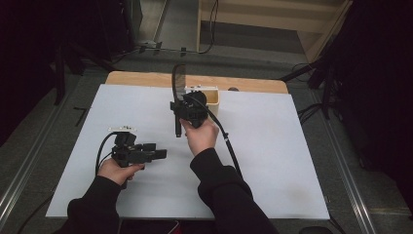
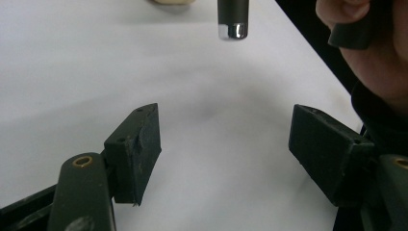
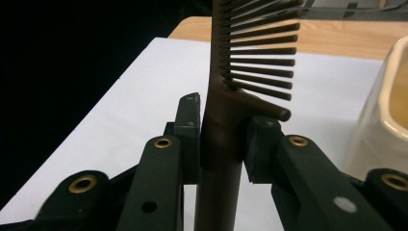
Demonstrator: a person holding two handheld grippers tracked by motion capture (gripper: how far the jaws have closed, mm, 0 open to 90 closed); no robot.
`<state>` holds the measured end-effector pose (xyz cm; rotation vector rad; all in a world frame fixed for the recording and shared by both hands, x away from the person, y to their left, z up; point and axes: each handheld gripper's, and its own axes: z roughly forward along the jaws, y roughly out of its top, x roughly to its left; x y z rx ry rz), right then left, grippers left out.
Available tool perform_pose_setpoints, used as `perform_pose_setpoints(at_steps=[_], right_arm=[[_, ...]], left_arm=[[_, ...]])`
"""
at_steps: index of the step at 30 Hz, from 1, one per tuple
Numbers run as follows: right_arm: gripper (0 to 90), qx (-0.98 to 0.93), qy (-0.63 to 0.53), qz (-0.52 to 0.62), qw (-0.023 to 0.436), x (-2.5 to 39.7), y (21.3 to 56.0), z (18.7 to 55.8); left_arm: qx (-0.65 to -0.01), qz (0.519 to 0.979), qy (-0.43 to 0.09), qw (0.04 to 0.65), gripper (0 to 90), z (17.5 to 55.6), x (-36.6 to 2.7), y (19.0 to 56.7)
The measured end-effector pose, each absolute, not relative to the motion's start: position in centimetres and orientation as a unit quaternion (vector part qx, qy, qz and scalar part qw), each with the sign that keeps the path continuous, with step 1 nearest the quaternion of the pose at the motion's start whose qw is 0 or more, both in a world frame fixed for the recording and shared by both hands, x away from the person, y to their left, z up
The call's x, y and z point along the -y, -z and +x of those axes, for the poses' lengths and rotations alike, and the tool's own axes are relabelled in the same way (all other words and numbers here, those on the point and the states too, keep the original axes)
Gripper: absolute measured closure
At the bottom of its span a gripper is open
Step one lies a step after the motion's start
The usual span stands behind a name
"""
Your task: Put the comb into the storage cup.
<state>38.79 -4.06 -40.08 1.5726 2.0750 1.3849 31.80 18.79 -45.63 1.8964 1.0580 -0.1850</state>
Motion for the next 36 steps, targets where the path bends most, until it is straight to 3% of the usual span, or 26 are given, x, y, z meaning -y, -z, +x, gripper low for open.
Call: perform_pose_setpoints(at_steps=[36], right_arm=[[69.8,-0.686,-0.486,0.527,0.128,6.3,39.1,38.8]], left_arm=[[-0.414,0.802,0.046,0.427,27.7,30.7,-20.2,45.9]])
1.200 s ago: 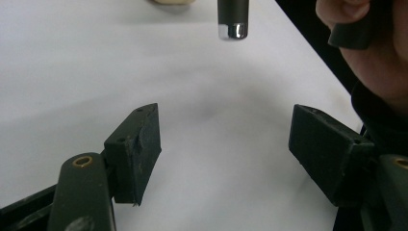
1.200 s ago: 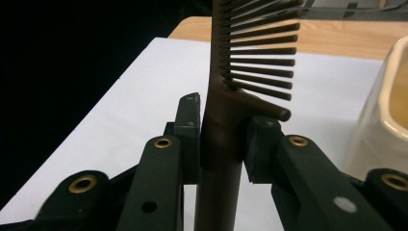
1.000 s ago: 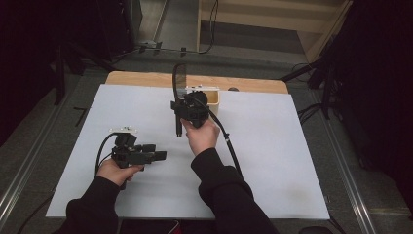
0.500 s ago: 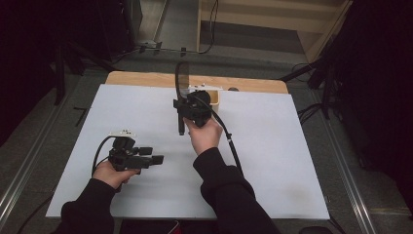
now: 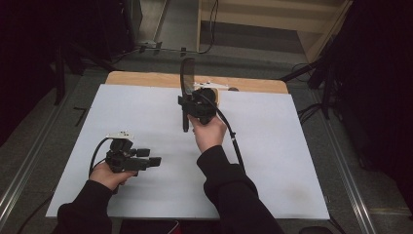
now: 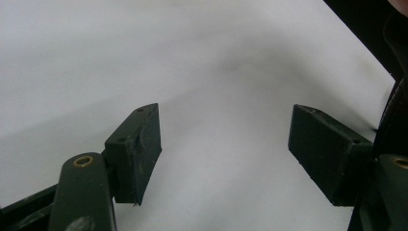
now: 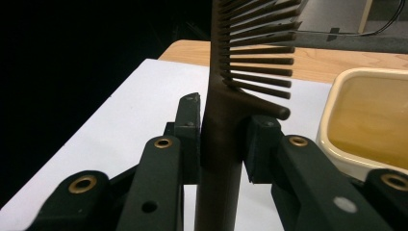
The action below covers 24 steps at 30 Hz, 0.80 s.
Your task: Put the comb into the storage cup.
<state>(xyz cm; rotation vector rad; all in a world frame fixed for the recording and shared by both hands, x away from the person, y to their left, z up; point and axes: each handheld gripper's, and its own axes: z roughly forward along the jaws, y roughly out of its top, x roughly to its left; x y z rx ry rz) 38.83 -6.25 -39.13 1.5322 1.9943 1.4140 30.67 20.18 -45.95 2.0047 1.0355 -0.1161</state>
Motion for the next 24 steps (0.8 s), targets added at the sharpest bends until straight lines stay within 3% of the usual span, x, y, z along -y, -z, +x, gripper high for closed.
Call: perform_pose_setpoints(at_steps=[24], right_arm=[[69.8,-0.667,-0.493,0.534,0.163,9.2,36.6,40.2]], left_arm=[[-0.424,0.797,0.043,0.427,28.4,30.4,-21.2,46.1]])
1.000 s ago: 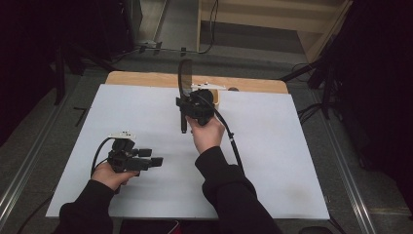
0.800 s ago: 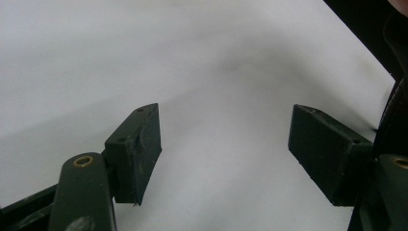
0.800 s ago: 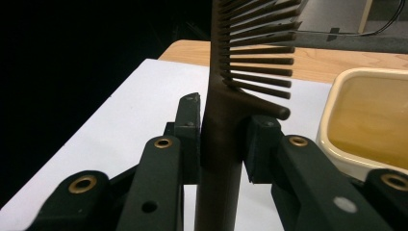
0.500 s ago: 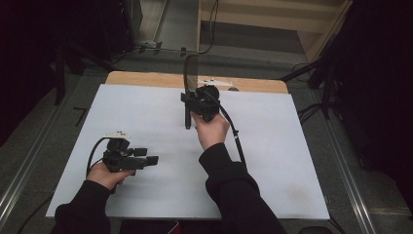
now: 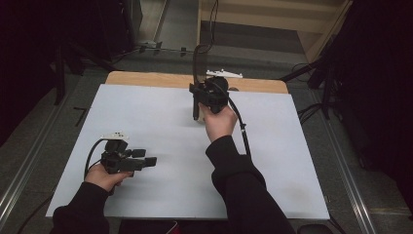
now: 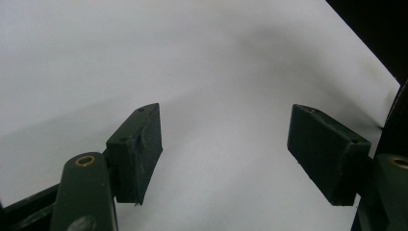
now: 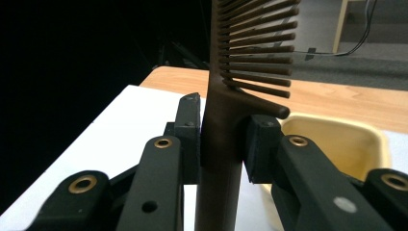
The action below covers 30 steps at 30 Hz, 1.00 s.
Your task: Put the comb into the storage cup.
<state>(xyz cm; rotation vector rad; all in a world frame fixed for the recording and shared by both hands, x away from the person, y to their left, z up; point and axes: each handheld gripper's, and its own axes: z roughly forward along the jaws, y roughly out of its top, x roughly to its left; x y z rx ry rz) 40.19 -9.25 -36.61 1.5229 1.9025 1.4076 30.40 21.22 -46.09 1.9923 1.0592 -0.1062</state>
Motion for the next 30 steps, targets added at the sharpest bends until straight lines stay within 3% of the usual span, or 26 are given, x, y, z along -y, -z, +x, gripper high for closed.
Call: perform_pose_setpoints(at_steps=[30], right_arm=[[69.8,-0.645,-0.485,0.558,0.196,11.6,34.6,44.0]], left_arm=[[-0.436,0.792,0.039,0.426,28.4,30.0,-22.3,46.3]])
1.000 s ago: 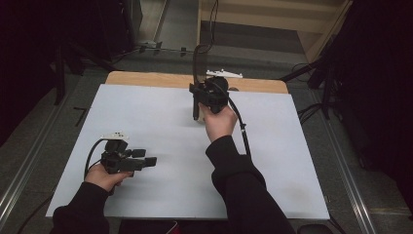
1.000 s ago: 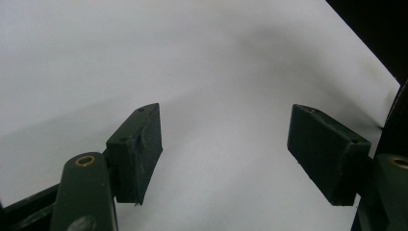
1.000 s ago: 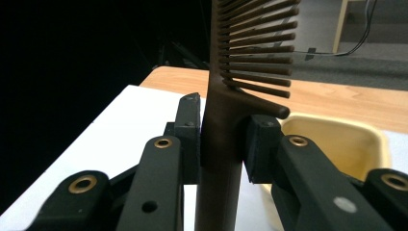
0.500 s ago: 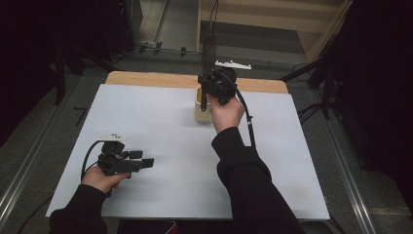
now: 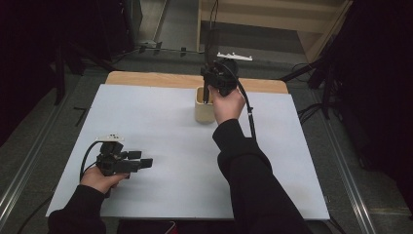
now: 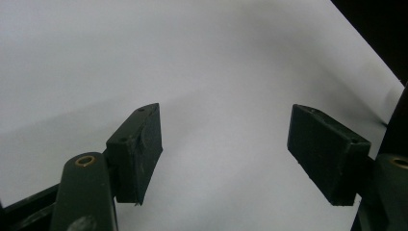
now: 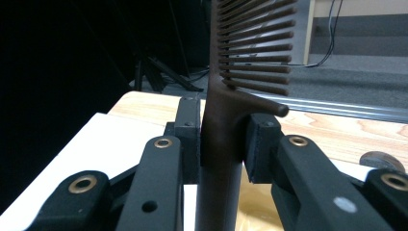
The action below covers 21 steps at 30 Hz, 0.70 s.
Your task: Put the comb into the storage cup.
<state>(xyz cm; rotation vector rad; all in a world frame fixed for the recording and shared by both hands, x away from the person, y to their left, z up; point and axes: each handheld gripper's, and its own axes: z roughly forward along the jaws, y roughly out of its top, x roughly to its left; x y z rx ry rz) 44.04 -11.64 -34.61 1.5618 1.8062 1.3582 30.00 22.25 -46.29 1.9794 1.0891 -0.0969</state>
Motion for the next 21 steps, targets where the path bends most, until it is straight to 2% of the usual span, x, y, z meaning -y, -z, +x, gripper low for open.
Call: perform_pose_setpoints(at_steps=[21], right_arm=[[69.9,-0.626,-0.469,0.579,0.229,11.8,35.7,47.4]], left_arm=[[-0.439,0.787,0.044,0.431,28.4,30.2,-22.5,46.4]])
